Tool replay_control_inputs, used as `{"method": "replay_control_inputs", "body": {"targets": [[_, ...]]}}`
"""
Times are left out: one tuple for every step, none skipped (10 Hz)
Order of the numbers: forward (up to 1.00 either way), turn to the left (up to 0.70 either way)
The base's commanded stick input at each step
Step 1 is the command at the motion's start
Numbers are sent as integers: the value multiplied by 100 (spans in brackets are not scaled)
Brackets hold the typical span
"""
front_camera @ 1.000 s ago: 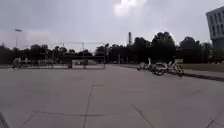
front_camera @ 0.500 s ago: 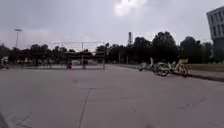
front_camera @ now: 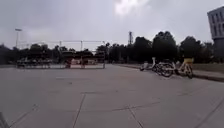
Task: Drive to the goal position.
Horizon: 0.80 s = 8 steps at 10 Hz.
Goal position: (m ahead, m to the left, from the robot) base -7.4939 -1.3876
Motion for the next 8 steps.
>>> {"method": "replay_control_inputs", "body": {"targets": [[70, -14], [70, -14], [70, -14], [70, -14], [70, -14], [70, -14], [70, -14], [70, -14]]}}
